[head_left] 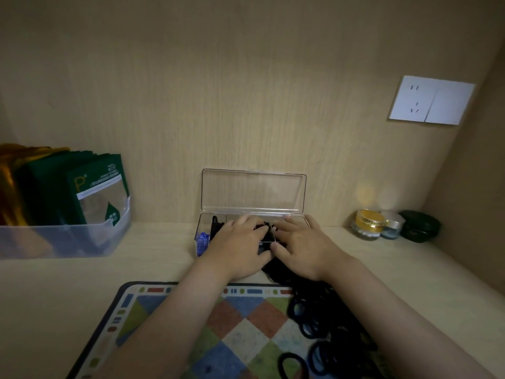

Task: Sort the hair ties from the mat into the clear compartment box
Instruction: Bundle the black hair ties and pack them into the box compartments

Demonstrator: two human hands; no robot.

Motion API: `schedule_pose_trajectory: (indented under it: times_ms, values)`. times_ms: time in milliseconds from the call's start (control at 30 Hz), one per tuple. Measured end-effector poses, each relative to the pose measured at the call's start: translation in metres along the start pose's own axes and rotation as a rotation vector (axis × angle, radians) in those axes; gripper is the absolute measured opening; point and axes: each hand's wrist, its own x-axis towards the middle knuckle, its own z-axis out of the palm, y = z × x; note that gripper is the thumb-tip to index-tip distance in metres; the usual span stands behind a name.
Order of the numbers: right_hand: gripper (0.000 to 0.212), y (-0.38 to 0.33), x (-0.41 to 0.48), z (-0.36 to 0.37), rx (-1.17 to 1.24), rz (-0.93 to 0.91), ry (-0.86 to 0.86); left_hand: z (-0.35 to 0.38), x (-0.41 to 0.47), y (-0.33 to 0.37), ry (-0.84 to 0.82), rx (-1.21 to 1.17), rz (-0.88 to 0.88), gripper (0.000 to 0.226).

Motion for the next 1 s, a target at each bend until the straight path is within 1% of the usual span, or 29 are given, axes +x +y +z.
schedule_pose_trajectory:
  times_ms: [100, 167, 300, 367, 433, 500, 567, 600, 667, 767, 833, 900, 1000]
  values:
    - [0.051, 0.0, 0.001, -0.002, -0.008, -0.019, 0.023, 0.001, 0.002, 0.0, -0.024, 0.02, -0.011, 0.068]
    - [0.041, 0.001, -0.001, -0.01, 0.056, -0.01, 0.066, -0.001, 0.002, 0.001, -0.028, -0.002, -0.019, 0.07]
    - [0.041, 0.003, -0.016, -0.027, 0.216, 0.002, 0.167, -0.012, 0.0, 0.005, -0.008, -0.073, -0.031, 0.075]
    - [0.034, 0.004, -0.026, -0.035, 0.276, -0.005, 0.204, -0.019, -0.001, 0.009, 0.036, -0.103, -0.028, 0.076]
    - [0.028, 0.006, -0.037, -0.043, 0.325, 0.014, 0.208, -0.026, -0.003, 0.014, 0.105, -0.139, -0.013, 0.066]
    - [0.026, 0.007, -0.047, -0.046, 0.342, 0.036, 0.183, -0.032, -0.007, 0.021, 0.165, -0.177, 0.01, 0.043]
    - [0.023, 0.005, -0.054, -0.044, 0.329, 0.051, 0.165, -0.035, -0.014, 0.028, 0.164, -0.184, 0.02, 0.02]
    - [0.022, 0.003, -0.057, -0.041, 0.306, 0.057, 0.157, -0.035, -0.019, 0.03, 0.137, -0.187, 0.015, 0.015]
    - [0.029, -0.002, -0.059, -0.033, 0.235, 0.057, 0.12, -0.029, -0.028, 0.031, 0.057, -0.187, 0.002, 0.017]
    - [0.04, -0.011, -0.059, -0.024, 0.131, 0.017, 0.049, -0.015, -0.041, 0.027, -0.068, -0.17, -0.023, 0.031]
    - [0.04, -0.016, -0.056, -0.019, 0.062, -0.002, 0.008, -0.008, -0.047, 0.024, -0.117, -0.165, -0.031, 0.041]
    - [0.038, -0.02, -0.052, -0.014, 0.028, 0.008, -0.035, -0.002, -0.05, 0.023, -0.117, -0.179, -0.033, 0.046]
    - [0.032, -0.021, -0.045, -0.007, 0.03, 0.015, -0.04, 0.003, -0.049, 0.023, -0.061, -0.271, -0.058, 0.044]
